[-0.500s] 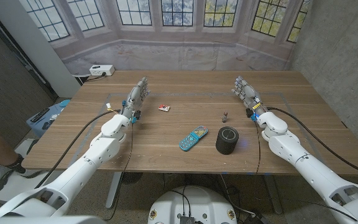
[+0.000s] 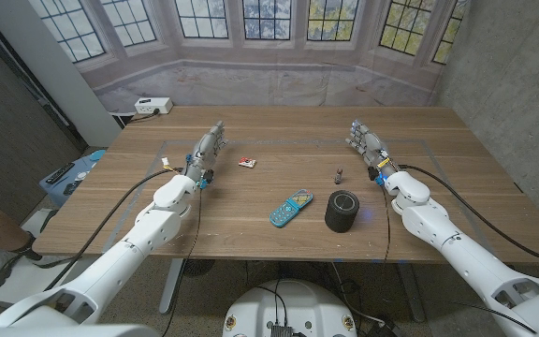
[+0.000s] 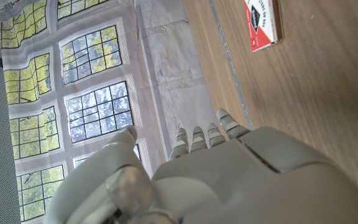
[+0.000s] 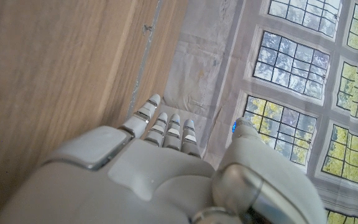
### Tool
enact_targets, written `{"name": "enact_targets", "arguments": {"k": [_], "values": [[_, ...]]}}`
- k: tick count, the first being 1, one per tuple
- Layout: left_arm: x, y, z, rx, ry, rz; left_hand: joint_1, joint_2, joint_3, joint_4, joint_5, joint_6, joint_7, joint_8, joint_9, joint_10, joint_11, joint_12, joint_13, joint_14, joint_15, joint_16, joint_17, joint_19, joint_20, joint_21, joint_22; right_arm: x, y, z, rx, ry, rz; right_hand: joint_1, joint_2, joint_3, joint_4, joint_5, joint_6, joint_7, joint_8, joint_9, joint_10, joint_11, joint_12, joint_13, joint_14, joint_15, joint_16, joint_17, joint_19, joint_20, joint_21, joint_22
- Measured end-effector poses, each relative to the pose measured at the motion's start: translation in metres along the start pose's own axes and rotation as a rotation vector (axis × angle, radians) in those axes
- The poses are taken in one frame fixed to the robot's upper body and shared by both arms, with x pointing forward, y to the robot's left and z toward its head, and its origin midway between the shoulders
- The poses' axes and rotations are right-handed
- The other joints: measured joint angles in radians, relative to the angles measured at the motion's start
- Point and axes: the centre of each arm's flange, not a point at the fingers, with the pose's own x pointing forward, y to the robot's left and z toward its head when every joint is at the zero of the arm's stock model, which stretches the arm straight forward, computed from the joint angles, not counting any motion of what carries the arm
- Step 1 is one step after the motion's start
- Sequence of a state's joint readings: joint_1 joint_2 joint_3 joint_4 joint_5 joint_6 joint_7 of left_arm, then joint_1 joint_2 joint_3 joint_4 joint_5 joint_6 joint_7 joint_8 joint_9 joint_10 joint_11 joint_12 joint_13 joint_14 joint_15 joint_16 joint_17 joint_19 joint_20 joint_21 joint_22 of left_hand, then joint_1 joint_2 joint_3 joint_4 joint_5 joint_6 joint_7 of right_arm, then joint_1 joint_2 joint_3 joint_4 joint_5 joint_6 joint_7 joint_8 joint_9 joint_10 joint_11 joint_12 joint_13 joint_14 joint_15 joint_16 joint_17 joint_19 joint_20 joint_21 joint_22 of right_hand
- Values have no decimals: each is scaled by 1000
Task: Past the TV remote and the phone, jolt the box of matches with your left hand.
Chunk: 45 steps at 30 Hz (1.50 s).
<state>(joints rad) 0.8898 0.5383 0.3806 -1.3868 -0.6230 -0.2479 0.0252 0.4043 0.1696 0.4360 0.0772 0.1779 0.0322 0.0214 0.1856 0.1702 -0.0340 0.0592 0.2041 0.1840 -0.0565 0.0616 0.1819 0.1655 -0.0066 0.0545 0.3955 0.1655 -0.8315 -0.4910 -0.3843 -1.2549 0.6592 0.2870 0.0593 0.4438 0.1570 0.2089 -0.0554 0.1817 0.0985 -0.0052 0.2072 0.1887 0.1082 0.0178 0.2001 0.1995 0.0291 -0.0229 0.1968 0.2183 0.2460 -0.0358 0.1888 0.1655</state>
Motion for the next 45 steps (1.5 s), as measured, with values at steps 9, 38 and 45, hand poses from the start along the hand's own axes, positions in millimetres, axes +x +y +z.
{"name": "enact_targets", "arguments": {"k": [9,38,45], "values": [[-2,-4,5,64,14,-27,24,0,21,-27,4,0,0,0,0,0,0,0,0,-1,7,0,-1,1,1,-8,0,0,-2,1,-4,-10,-1,9,1,4,-4,0,5,5,0,0,0,0,0,0,-4,4,0,0,0,0,0,0],[-13,14,58,543,-10,-145,86,-9,55,-111,15,38,-5,0,5,15,-8,0,0,7,10,-4,-3,38,11,-35,0,-5,16,11,-35,-51,-40,27,2,22,-30,0,18,18,0,0,4,14,0,3,2,9,0,-9,0,0,0,0],[-16,18,69,637,-28,-158,98,-18,56,-134,15,74,-9,8,5,24,-6,0,0,22,3,-4,-3,57,10,-41,0,-5,21,12,-38,-55,-47,41,-1,27,-41,0,23,23,0,0,4,14,0,3,-4,14,0,-14,0,0,0,0]]}}
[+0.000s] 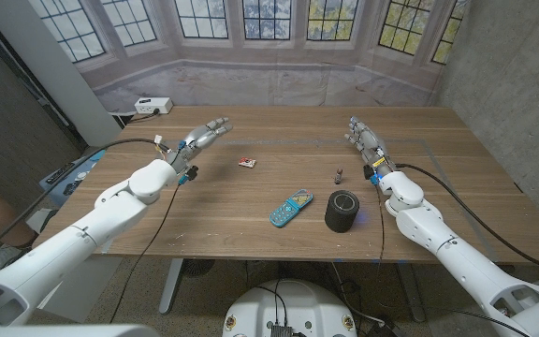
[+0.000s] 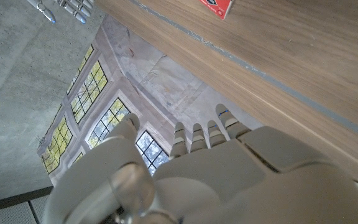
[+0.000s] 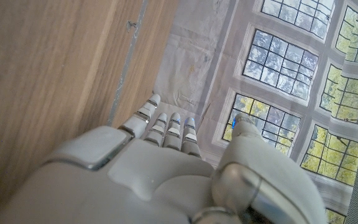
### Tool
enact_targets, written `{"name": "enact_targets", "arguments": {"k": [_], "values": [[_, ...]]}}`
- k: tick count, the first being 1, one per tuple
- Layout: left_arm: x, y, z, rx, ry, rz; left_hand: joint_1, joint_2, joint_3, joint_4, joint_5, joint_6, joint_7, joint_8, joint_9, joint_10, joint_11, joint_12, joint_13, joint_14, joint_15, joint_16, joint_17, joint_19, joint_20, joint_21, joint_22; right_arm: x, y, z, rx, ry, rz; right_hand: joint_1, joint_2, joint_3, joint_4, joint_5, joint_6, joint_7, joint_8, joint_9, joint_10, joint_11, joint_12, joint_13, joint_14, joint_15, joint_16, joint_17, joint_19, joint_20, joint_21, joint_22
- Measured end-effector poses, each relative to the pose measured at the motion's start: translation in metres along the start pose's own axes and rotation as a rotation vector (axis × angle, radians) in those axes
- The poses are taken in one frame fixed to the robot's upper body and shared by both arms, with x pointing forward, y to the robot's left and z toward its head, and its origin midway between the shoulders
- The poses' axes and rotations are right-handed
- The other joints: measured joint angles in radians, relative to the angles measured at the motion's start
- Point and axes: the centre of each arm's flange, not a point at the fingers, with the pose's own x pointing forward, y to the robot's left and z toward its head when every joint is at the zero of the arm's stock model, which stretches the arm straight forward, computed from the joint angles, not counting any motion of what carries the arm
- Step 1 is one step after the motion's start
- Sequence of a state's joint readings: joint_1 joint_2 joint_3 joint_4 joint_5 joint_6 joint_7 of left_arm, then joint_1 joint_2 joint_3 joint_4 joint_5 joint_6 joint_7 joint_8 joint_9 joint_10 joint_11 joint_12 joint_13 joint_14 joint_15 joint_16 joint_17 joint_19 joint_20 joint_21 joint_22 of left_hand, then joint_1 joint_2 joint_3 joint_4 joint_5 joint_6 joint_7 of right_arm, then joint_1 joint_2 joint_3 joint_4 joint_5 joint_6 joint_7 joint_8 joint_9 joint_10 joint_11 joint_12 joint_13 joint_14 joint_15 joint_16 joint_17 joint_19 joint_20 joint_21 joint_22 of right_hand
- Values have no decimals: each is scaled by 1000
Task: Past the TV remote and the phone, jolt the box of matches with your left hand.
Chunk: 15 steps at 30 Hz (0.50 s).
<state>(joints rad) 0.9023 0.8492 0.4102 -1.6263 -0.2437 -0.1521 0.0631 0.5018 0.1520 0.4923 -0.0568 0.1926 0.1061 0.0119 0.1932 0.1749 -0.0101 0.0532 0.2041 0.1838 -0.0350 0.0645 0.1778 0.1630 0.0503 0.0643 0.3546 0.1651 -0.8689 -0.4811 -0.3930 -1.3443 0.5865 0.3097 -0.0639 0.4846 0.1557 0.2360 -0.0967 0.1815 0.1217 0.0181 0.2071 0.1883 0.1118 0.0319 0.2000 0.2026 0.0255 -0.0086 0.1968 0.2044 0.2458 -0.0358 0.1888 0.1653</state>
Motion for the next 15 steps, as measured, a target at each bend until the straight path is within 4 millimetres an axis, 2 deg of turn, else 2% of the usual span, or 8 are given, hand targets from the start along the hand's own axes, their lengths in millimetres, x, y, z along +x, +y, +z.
{"name": "enact_targets", "arguments": {"k": [11,15], "values": [[4,9,15,181,-12,-41,20,-20,-5,-36,0,10,-10,0,0,6,1,0,0,16,37,0,3,22,28,-15,0,-2,6,2,-2,-12,-12,4,-4,3,-9,0,11,0,0,0,5,5,4,0,0,0,0,0,0,0,0,0],[8,11,20,240,-12,-61,20,-20,-3,-50,5,10,-10,-2,0,-19,13,0,5,5,48,0,3,25,36,-21,5,-3,6,3,-4,-15,-16,4,-4,6,-11,0,16,5,0,0,9,9,4,0,5,5,0,0,4,-4,0,0]]}}
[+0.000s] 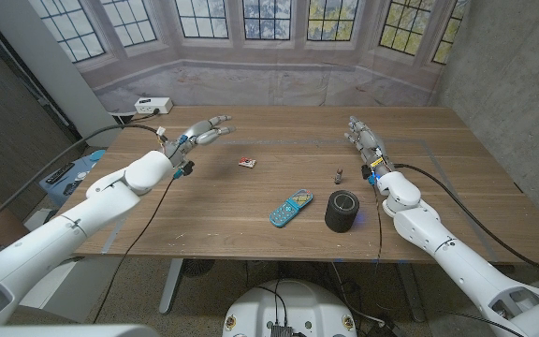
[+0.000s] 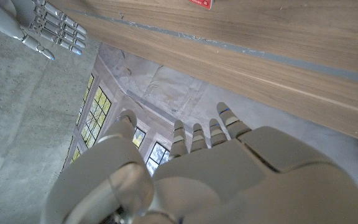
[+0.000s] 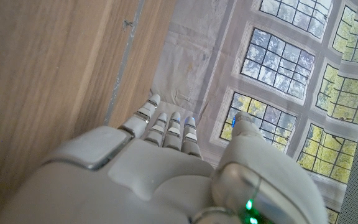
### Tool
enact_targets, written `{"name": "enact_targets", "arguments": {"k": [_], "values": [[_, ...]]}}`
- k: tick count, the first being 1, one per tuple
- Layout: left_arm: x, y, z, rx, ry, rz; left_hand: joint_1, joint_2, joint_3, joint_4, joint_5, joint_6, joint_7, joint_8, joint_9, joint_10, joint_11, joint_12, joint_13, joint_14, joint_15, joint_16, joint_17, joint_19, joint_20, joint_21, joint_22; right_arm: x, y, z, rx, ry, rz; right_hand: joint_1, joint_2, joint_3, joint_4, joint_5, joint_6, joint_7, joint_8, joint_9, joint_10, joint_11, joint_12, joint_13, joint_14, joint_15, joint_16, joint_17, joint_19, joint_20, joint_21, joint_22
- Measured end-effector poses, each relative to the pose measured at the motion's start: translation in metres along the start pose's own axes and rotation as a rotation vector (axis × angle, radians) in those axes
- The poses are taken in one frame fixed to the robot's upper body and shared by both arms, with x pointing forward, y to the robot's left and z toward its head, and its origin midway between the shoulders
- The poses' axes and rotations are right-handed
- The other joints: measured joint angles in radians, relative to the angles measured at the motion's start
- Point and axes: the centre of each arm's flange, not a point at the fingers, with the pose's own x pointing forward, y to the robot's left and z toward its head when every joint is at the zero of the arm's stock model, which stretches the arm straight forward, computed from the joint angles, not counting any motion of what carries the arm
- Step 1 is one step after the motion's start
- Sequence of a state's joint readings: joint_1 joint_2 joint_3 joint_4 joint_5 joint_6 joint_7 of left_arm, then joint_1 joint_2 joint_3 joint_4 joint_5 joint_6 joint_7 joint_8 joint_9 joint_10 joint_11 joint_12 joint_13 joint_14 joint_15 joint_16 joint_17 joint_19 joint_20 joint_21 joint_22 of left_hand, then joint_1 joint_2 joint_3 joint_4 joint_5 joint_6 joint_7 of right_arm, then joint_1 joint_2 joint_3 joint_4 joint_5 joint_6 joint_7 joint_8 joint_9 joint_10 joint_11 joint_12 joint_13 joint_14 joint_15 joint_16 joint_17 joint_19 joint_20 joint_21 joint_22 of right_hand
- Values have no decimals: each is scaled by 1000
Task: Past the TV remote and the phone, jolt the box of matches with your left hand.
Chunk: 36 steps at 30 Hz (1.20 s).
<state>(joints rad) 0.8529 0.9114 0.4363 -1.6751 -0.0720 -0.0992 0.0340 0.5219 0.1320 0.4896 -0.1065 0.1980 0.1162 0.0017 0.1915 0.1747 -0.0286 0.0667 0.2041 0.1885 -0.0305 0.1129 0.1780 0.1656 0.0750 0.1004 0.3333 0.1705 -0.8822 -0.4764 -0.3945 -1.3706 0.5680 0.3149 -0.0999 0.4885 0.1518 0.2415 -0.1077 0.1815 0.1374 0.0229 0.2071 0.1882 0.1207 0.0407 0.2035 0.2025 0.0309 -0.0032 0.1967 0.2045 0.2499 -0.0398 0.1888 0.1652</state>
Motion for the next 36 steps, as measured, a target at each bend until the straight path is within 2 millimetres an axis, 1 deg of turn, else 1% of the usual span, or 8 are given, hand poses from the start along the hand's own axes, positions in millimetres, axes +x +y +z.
{"name": "enact_targets", "arguments": {"k": [3,10,18,20,24,28,31,36], "values": [[3,1,4,43,-1,-17,5,-5,3,-11,2,-4,4,-4,0,-12,-3,-5,0,-6,5,0,0,0,0,-9,0,-1,-1,1,-4,-1,-4,0,0,0,0,0,0,0,0,0,2,2,0,0,0,0,0,0,1,-1,0,0],[15,7,13,170,4,-81,37,-11,11,-44,18,1,8,-4,5,-43,-10,-13,0,-27,-6,-4,0,0,0,-24,0,-4,-5,2,-13,5,-16,9,-1,3,-3,-1,10,2,0,0,2,2,0,0,5,5,0,0,1,-1,0,0],[26,13,23,282,-1,-134,60,-11,19,-58,18,20,27,2,5,-47,-13,-13,0,-27,-6,-4,5,11,-11,-24,0,-8,-9,4,-25,4,-23,9,-1,5,-6,-1,13,6,0,0,2,13,0,0,0,11,8,0,1,-1,0,0],[27,16,26,304,-3,-142,65,-15,19,-63,18,25,32,2,5,-47,-13,-13,0,-27,-6,-4,5,11,-11,-24,0,-8,-10,5,-28,3,-24,10,-2,4,-13,-1,17,9,0,0,2,13,0,0,4,15,8,0,1,-1,0,0],[30,21,30,351,-6,-164,77,-13,24,-68,25,30,38,2,5,-47,-13,-13,0,-27,-6,-4,5,17,-6,-31,0,-10,-11,7,-37,2,-25,14,-6,5,-14,-1,17,9,0,0,-2,16,0,0,0,18,8,-5,1,-1,0,0],[32,26,35,409,-4,-202,95,-18,32,-76,34,30,38,2,5,-56,-11,-13,0,-31,-10,-4,5,26,-7,-31,0,-11,-12,9,-45,2,-26,22,-6,8,-22,-1,11,15,0,0,-6,20,0,0,0,18,8,-5,1,-1,0,0],[33,28,38,438,-3,-224,130,-12,38,-82,39,37,45,5,5,-58,-13,-13,0,-29,-15,-3,5,34,-7,-36,0,-12,-13,12,-56,0,-24,32,-15,11,-30,-1,11,15,0,0,-6,20,0,0,-4,22,8,-5,1,-1,0,0],[36,33,45,480,-5,-248,165,-37,46,-90,43,76,47,19,9,-63,-8,-8,0,-29,-15,0,4,38,-9,-45,0,-14,-13,15,-69,2,-23,51,-20,14,-44,-1,11,15,0,0,-6,20,0,0,-4,22,8,-6,5,3,0,0]]}}
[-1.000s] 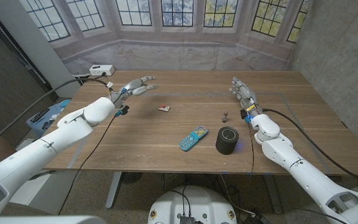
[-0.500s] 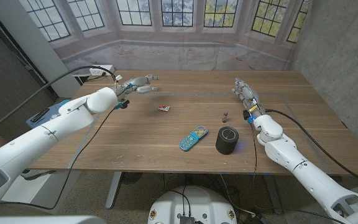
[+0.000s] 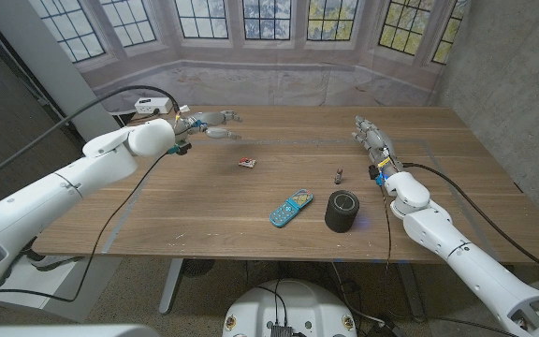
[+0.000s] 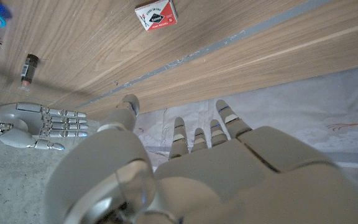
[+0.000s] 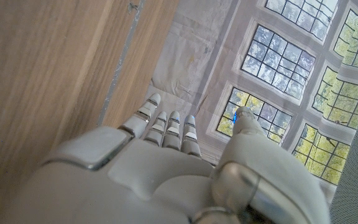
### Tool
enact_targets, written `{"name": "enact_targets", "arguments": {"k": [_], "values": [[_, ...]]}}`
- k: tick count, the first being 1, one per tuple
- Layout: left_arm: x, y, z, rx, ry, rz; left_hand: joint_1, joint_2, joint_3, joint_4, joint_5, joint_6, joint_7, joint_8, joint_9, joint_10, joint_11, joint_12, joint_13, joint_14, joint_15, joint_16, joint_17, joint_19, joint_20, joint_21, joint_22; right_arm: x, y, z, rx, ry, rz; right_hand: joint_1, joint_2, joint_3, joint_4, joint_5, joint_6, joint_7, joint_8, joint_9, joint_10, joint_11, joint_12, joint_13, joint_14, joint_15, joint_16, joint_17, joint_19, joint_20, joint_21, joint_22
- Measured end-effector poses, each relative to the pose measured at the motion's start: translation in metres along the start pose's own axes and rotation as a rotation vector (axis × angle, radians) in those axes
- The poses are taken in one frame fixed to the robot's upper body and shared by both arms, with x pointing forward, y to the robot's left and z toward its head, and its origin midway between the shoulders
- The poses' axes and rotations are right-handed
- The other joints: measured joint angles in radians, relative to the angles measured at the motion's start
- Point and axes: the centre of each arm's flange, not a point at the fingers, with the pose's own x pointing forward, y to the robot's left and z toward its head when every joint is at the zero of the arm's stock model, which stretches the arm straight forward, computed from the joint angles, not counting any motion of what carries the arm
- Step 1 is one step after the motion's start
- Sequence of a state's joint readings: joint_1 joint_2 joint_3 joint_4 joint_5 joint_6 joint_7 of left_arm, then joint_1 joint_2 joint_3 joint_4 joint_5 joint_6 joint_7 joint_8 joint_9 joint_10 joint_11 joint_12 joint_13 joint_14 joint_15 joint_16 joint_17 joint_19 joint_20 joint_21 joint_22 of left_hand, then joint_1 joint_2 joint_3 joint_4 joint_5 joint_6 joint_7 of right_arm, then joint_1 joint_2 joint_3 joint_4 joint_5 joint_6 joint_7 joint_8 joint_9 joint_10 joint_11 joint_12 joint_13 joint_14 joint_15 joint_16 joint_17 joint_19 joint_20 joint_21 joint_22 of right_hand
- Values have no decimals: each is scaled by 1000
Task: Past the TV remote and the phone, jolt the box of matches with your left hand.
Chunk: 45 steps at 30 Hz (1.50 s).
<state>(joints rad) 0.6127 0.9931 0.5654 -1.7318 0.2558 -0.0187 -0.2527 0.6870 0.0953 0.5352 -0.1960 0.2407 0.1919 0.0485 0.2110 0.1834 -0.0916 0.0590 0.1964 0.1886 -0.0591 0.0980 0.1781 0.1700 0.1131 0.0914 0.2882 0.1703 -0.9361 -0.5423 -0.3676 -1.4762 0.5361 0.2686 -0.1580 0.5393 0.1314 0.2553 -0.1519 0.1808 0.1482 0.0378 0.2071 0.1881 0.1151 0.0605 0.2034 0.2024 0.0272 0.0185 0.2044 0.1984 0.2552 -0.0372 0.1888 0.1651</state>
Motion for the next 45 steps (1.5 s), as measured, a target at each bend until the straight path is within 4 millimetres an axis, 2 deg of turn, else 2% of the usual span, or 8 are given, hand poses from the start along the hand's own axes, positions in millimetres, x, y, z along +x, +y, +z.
{"name": "enact_targets", "arguments": {"k": [4,11,17,20,23,27,32,45], "values": [[2,2,2,45,9,-45,21,-12,4,4,0,22,3,5,1,0,0,0,0,0,0,0,0,7,-1,-7,0,-1,0,1,-6,1,0,5,-3,4,-4,0,0,0,0,0,0,0,0,0,0,0,0,-3,3,3,0,0],[7,5,6,117,19,-100,55,-45,4,4,0,55,-13,12,1,-12,-2,3,0,0,0,0,0,9,-2,-19,0,-3,-1,3,-15,-1,-4,22,-13,9,-8,0,7,7,0,0,-5,5,0,0,0,0,0,-3,3,3,0,0],[13,8,13,184,24,-132,76,-66,4,4,-7,60,-8,12,1,-20,-5,3,0,0,0,0,0,14,-8,-23,0,-5,-1,4,-18,-2,-9,27,-18,12,-12,0,17,16,0,0,-5,5,0,0,0,0,0,-3,3,3,0,0],[17,11,17,219,24,-141,92,-93,-9,11,-29,66,-2,12,1,-23,-2,3,0,0,0,0,0,14,-8,-33,0,-6,-2,4,-19,-5,-13,34,-25,6,-18,0,25,24,2,0,-10,15,0,0,3,3,0,-3,3,3,0,0],[19,13,20,256,20,-151,95,-107,-16,13,-38,77,1,12,1,-23,-2,3,0,0,0,0,0,18,-12,-34,0,-8,-2,4,-19,-9,-17,21,-58,-11,-12,0,30,30,4,0,-11,22,0,0,4,3,0,-3,7,7,0,0],[24,15,25,307,14,-166,92,-128,-20,17,-44,89,0,12,1,-23,-2,3,0,-6,-5,0,0,21,-15,-34,0,-9,-3,4,-20,-13,-22,12,-75,-18,-9,0,31,30,4,0,-15,25,0,0,0,7,-5,-3,7,7,0,0],[28,15,28,363,9,-180,93,-134,-24,21,-45,102,-3,20,0,-19,2,8,0,-5,-5,0,0,28,-22,-34,0,-12,-5,5,-21,-19,-30,11,-79,-28,-11,5,36,36,4,0,-18,29,0,0,-2,9,-5,-3,7,7,0,0],[37,11,31,487,13,-202,108,-149,-27,24,-52,160,-15,32,5,6,-2,18,0,11,-22,0,0,50,-22,-41,0,-16,-9,7,-26,-31,-43,19,-86,-28,-11,12,41,41,4,0,-18,28,0,0,-2,9,-5,-3,7,7,0,0]]}}
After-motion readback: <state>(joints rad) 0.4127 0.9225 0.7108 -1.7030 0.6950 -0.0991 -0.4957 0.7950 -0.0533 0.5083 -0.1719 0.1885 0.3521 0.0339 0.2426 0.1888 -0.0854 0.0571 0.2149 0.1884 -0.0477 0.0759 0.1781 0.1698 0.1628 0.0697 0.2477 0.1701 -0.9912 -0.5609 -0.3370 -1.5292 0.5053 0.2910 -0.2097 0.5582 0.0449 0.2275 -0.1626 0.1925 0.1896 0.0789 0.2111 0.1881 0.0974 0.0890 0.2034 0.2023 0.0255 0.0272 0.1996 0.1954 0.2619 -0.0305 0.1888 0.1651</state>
